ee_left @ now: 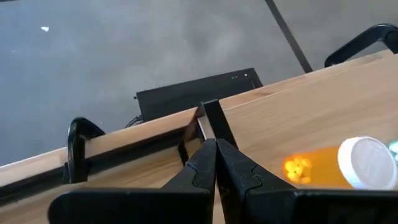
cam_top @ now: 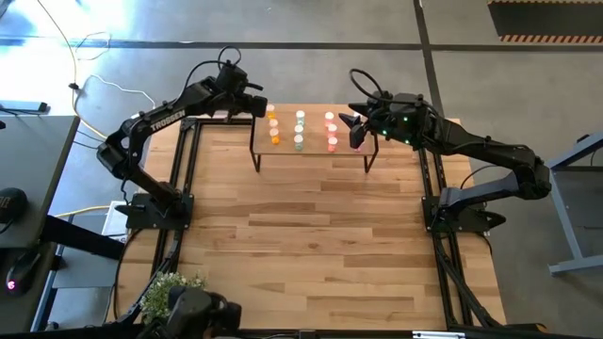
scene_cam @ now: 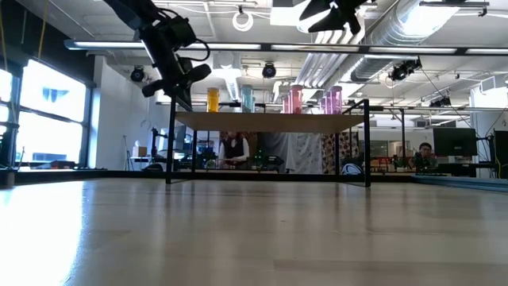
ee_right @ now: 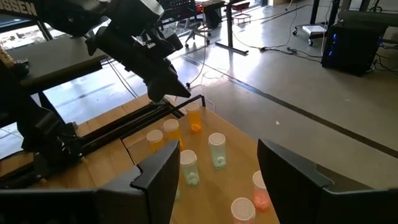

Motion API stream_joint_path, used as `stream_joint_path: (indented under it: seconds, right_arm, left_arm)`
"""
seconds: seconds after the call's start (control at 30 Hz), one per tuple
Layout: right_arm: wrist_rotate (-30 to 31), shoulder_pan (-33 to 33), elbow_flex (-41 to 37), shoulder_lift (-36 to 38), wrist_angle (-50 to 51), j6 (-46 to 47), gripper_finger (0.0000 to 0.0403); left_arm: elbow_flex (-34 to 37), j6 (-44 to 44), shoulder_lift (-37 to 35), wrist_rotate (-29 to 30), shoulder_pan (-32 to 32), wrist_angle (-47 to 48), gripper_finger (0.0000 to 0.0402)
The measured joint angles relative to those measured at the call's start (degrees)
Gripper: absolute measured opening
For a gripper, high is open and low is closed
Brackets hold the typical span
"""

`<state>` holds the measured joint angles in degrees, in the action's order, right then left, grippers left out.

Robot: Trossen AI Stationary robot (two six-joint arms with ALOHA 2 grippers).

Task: Pick and place medicine bottles onto shelf by color
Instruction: Adjust the orange pill bottles on the shelf

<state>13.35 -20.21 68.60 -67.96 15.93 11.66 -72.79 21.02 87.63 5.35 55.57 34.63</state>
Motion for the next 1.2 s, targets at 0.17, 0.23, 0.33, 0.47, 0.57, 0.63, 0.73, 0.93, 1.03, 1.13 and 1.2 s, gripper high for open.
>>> stream_joint_path:
  seconds: [0.17,0.23,0.33,0.47,0.57,0.63,0.73,0.93,1.03,1.13,1.2]
  right_arm:
    - [0.0,0.0,0.0,0.0,0.6,0.2,0.0206]
    - [0.0,0.0,0.0,0.0,0.6,0.2,0.0206]
    - [0.0,0.0,0.0,0.0,0.6,0.3,0.0206]
    - [0.0,0.0,0.0,0.0,0.6,0.3,0.0206]
    - [0.0,0.0,0.0,0.0,0.6,0.3,0.0206]
    - [0.0,0.0,0.0,0.0,0.6,0.3,0.0206]
    - [0.2,0.0,0.0,0.0,0.6,0.3,0.0206]
    - [0.2,0.0,-0.1,0.0,0.6,-0.1,0.0206]
    - [0.3,0.0,-0.1,0.0,0.6,-0.1,0.0206]
    - [0.4,0.0,-0.1,0.0,0.6,-0.1,0.0206]
    - [0.4,0.0,-0.1,0.0,0.6,-0.1,0.0206]
  left_arm:
    - [0.0,0.0,0.8,-3.1,-0.1,-2.8,0.0]
    - [0.0,0.0,0.8,-3.3,-0.6,-3.4,0.0]
    - [0.0,-0.1,0.8,-2.5,-1.1,-3.6,0.0]
    - [0.0,-0.1,0.8,-2.4,-1.2,-3.5,0.0]
    - [0.0,0.0,0.8,-3.0,-2.0,-3.3,0.0]
    - [0.0,0.4,0.9,-3.1,-2.9,-3.3,0.0]
    - [0.0,0.9,1.5,-3.3,-4.5,-3.3,0.0]
    - [-0.1,1.4,2.4,-0.4,-5.9,-3.6,0.0]
    - [-0.1,2.3,2.4,-0.4,-5.9,-3.6,0.0]
    - [-0.1,2.4,2.4,-1.2,-5.9,-3.6,0.0]
    - [-0.1,2.8,2.4,-2.1,-5.9,-3.6,0.0]
